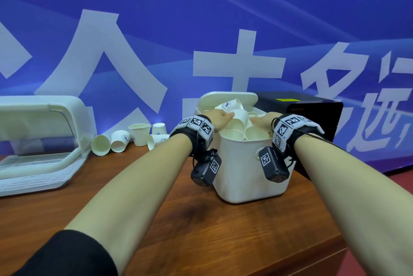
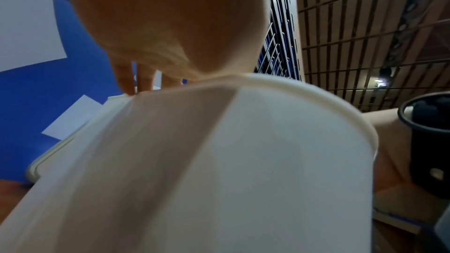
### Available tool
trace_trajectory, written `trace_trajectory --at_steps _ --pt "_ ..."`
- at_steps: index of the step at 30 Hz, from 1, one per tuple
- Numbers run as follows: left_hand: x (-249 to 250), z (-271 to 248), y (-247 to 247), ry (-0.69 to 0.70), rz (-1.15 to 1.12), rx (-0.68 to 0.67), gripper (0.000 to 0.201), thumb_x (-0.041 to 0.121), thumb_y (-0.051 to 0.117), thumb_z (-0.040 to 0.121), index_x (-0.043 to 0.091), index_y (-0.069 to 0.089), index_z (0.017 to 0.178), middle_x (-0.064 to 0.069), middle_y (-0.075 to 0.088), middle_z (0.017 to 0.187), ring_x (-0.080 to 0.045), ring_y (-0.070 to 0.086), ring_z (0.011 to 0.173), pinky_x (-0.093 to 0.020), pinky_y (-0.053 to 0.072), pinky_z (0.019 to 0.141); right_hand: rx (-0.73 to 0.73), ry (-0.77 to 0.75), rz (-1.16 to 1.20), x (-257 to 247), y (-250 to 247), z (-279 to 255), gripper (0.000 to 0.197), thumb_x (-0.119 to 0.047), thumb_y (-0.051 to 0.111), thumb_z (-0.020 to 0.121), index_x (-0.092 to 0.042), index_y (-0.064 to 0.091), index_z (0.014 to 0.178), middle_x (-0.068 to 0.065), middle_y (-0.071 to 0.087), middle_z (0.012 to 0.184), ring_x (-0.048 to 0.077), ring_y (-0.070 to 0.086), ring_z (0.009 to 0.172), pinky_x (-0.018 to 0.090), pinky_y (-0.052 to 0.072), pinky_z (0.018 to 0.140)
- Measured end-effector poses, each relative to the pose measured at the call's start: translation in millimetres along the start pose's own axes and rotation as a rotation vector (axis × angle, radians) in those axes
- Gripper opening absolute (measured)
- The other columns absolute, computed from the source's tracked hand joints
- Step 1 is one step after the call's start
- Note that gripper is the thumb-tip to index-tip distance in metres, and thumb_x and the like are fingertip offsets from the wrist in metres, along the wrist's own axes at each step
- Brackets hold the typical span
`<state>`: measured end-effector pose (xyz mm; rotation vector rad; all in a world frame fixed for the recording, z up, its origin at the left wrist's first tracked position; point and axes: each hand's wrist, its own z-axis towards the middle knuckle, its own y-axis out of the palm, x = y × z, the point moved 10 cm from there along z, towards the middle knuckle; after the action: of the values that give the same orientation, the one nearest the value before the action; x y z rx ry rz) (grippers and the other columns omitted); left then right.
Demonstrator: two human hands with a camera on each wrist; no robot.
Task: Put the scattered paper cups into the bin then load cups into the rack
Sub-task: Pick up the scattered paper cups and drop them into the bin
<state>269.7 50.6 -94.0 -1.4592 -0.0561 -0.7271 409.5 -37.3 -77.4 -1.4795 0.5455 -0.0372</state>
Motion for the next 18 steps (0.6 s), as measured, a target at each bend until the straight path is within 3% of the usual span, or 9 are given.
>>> trace_trajectory --at_steps 1,3,5,7,9,12,14,16,18 --pt "-4 3 5 -0.032 0.016 -0.027 0.069 0.062 0.024 0.094 0.01 0.062 0.121 -0.013 0.062 0.123 -0.032 0.057 0.112 -0.039 0.041 0.101 0.014 -0.015 -0.01 0 -1 3 0.04 -0.03 0.035 0.104 -0.017 0.044 0.14 0.006 0.049 0.139 0.025 0.052 0.112 0.027 0.034 0.085" --pt "-8 5 10 -0.054 0.02 -0.022 0.087 0.077 0.021 0.076 0.016 0.062 0.123 -0.01 0.059 0.128 -0.03 0.057 0.111 -0.041 0.041 0.101 0.061 -0.013 -0.09 4 -4 16 0.038 -0.024 0.037 0.103 -0.01 0.046 0.137 0.01 0.053 0.132 0.03 0.054 0.113 0.029 0.039 0.089" --pt "-7 6 7 -0.024 -0.083 0.047 0.083 0.069 0.038 0.065 0.027 0.048 0.136 -0.007 0.054 0.133 -0.029 0.053 0.117 -0.043 0.041 0.102 0.147 0.027 -0.082 9 -11 28 0.029 -0.022 0.04 0.1 -0.003 0.059 0.113 0.013 0.062 0.107 0.03 0.057 0.094 0.031 0.041 0.083" --pt "-2 2 -1 0.035 -0.127 0.121 0.074 0.054 0.049 0.072 0.037 0.035 0.143 -0.009 0.046 0.138 -0.032 0.045 0.125 -0.044 0.036 0.107 0.192 0.071 -0.083 13 -17 34 0.027 -0.019 0.043 0.099 -0.004 0.057 0.082 0.009 0.058 0.079 0.026 0.054 0.075 0.03 0.038 0.074" --pt "0 4 -5 0.069 -0.09 0.161 0.057 0.039 0.048 0.089 0.04 0.033 0.144 -0.01 0.038 0.143 -0.032 0.032 0.133 -0.041 0.029 0.111 0.173 0.052 -0.112 7 -18 35 0.033 -0.017 0.04 0.101 -0.004 0.054 0.075 0.012 0.057 0.084 0.028 0.056 0.08 0.03 0.036 0.074" --pt "2 5 -10 0.099 -0.09 0.2 0.051 0.034 0.042 0.094 0.038 0.034 0.144 -0.009 0.037 0.146 -0.033 0.03 0.134 -0.044 0.025 0.113 0.156 0.068 -0.063 8 -21 33 0.035 -0.017 0.036 0.101 -0.003 0.046 0.071 0.015 0.052 0.098 0.028 0.051 0.092 0.031 0.036 0.077" --pt "4 2 -13 0.111 -0.113 0.211 0.047 0.034 0.039 0.096 0.037 0.038 0.142 -0.006 0.037 0.147 -0.033 0.03 0.134 -0.044 0.024 0.114 0.166 0.019 -0.02 -1 -23 33 0.029 -0.025 0.041 0.1 -0.004 0.051 0.083 0.011 0.052 0.095 0.028 0.053 0.092 0.031 0.04 0.076" --pt "2 2 -13 0.086 -0.097 0.186 0.043 0.032 0.036 0.098 0.033 0.046 0.14 -0.002 0.037 0.149 -0.032 0.026 0.136 -0.041 0.023 0.114 0.155 -0.029 -0.011 -15 -17 37 0.026 -0.034 0.045 0.096 -0.01 0.056 0.095 0.008 0.055 0.094 0.026 0.054 0.085 0.027 0.038 0.065" --pt "-1 1 -11 0.04 -0.04 0.135 0.042 0.032 0.032 0.095 0.026 0.061 0.126 -0.004 0.049 0.141 -0.033 0.034 0.132 -0.039 0.028 0.111 0.132 -0.056 -0.041 -26 -7 43 0.029 -0.037 0.046 0.091 -0.01 0.055 0.087 0.009 0.058 0.091 0.024 0.054 0.073 0.026 0.031 0.051"
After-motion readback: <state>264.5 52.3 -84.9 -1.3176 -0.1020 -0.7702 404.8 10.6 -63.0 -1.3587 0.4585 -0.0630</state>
